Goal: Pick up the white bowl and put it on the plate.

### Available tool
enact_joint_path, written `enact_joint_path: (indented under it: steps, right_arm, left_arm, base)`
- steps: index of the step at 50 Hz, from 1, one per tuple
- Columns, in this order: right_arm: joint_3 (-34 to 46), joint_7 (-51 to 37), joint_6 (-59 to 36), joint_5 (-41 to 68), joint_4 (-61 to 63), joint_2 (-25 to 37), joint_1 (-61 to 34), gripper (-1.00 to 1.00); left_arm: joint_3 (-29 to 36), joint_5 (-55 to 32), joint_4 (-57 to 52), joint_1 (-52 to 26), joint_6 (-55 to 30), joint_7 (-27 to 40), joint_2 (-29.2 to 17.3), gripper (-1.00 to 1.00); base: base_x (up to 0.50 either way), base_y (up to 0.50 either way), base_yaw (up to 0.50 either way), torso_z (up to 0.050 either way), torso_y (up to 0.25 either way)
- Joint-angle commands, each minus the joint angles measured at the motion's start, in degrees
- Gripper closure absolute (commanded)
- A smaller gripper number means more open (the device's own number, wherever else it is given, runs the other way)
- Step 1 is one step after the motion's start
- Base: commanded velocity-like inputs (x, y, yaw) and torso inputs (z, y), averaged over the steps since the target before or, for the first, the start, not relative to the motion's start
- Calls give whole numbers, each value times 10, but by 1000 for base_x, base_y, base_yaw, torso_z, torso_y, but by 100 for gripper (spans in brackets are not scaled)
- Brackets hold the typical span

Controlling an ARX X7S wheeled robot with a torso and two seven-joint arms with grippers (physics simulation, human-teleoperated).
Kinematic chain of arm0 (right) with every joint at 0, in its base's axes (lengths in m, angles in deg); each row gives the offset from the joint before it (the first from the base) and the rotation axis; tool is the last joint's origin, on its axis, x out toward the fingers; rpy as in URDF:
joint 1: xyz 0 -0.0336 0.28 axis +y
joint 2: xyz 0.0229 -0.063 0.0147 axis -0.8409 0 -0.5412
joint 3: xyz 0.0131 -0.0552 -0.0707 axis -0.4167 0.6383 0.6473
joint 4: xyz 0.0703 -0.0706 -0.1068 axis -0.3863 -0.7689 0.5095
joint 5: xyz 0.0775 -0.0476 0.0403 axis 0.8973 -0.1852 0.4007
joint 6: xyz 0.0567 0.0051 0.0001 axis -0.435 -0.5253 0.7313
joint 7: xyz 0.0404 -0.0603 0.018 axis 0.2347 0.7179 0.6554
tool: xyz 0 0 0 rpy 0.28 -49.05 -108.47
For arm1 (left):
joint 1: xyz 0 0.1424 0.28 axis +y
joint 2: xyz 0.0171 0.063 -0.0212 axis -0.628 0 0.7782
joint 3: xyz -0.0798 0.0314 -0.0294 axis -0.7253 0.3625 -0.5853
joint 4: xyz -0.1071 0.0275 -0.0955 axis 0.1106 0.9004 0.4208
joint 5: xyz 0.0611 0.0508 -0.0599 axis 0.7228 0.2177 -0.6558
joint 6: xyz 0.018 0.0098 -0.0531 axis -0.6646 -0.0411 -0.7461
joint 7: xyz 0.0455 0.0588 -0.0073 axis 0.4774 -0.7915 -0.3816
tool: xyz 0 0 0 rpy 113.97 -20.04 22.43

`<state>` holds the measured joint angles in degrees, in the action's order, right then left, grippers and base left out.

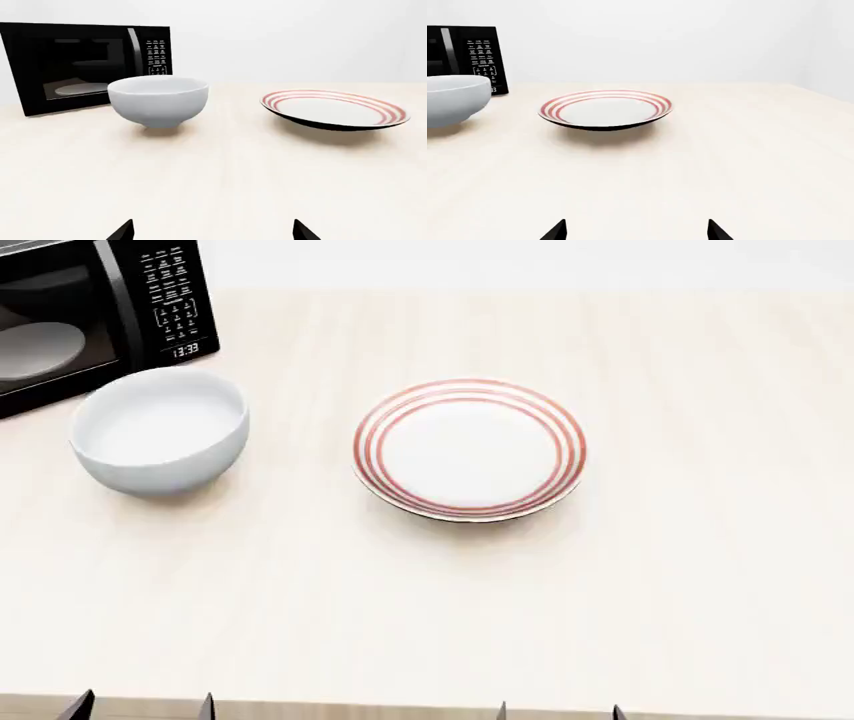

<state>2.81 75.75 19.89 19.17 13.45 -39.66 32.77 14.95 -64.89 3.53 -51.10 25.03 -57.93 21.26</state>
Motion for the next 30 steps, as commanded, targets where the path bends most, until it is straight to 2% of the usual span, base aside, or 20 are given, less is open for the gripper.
enact_joint_path:
  steps: [1,16,17,18,19,20,26,29,30]
  right_arm:
    - [15,-10,13,5,-3,9,2,-100]
    - [39,-40,5,19,5,29,5,-100]
    - [-50,-1,35,52,-172,6,-158,-100]
    - [12,-13,15,-5,-86,5,-72,-100]
    - [14,-9,2,-4,0,5,7,-100]
    - [20,-7,-3,4,10,10,10,-100]
    - [39,-19,-9,7,25,24,18,-100]
    - [46,-23,-21,5,45,30,24,-100]
    - [46,-25,-28,6,60,31,27,-100]
  left_arm:
    - [10,4,-3,0,7,18,-11,-100]
    - [37,-7,-5,0,-2,42,-31,-100]
    - [172,55,172,-108,172,172,0,-100]
    - [169,-31,86,-28,86,162,-86,-100]
    - [83,26,0,4,9,76,-10,-100]
    - [18,17,-8,6,5,14,-10,-100]
    - [15,-9,-19,6,-3,35,-20,-100]
    - [33,35,-26,14,25,57,-33,-100]
    - [32,27,-37,18,20,53,-34,-100]
  base:
    - [0,0,0,0,0]
    - [0,0,0,0,0]
    - [0,0,0,0,0]
    - [0,0,0,0,0]
    - [0,0,0,0,0]
    - [0,0,0,0,0]
    - [0,0,0,0,0]
    - [0,0,0,0,0]
    - [0,0,0,0,0]
